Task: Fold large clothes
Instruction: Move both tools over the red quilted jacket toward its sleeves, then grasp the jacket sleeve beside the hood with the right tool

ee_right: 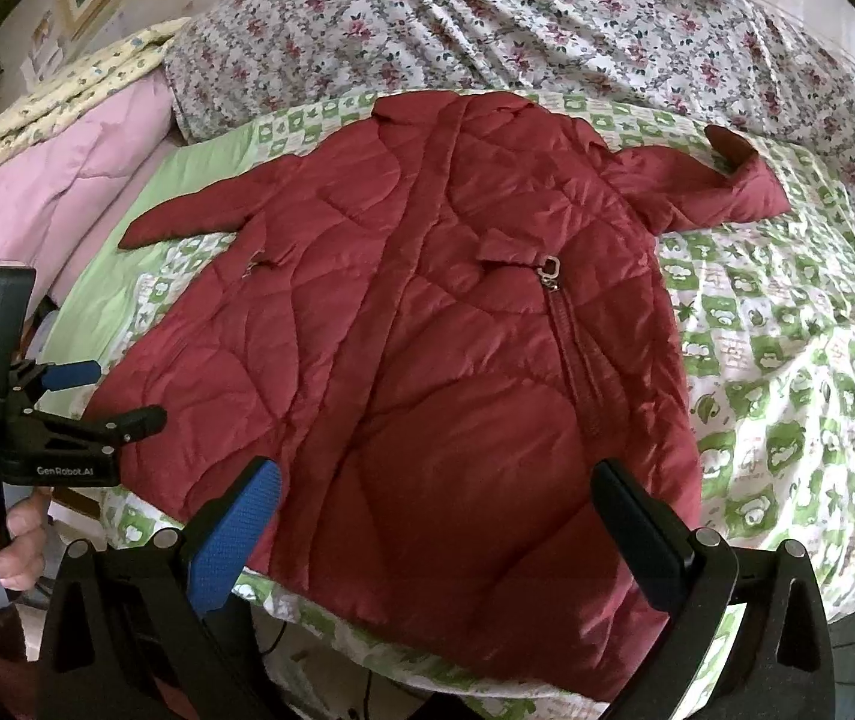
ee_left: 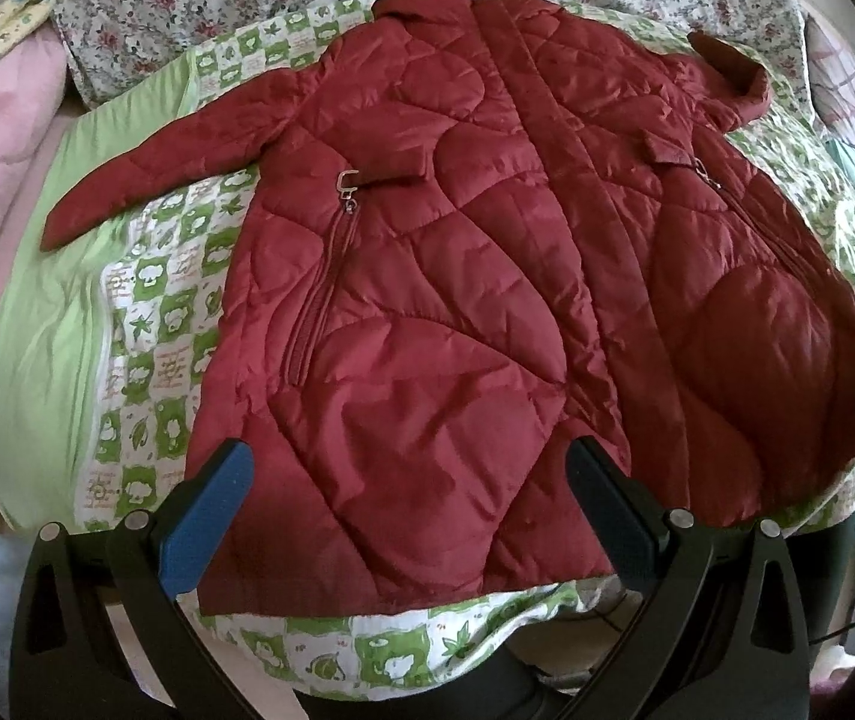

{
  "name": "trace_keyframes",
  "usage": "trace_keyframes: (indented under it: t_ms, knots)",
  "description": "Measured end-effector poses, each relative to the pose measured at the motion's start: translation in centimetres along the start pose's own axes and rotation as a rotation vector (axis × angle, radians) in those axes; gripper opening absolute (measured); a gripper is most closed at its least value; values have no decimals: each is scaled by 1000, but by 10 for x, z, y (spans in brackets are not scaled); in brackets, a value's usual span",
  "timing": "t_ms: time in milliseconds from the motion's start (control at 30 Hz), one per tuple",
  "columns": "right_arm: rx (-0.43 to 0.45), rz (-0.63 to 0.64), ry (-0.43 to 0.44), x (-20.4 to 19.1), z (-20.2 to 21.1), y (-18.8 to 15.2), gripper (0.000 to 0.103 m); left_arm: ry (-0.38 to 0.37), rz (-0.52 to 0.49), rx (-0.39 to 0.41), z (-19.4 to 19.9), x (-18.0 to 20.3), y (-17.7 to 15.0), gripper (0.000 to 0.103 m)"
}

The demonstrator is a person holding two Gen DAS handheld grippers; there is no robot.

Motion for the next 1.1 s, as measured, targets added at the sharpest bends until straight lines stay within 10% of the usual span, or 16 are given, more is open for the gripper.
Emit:
trace_keyframes:
  t_ms: [567,1100]
  knots:
    - [52,-72,-93,77,-30,45,103,33,6,-11,-37,-9,33,103]
    - [124,-220,-234,235,-98,135,100,-7,91,-12,-75,-20,70,103]
Point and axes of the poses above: each gripper's, at about its wrist camera, not at the fingertips, and z roughly against the way its jaws point, x to its right, y to its top, the point moved 3 cm from there along -z, roughly the way its jaws point, and after that the axes turned 14 degrees about x, right-handed, at the moved point
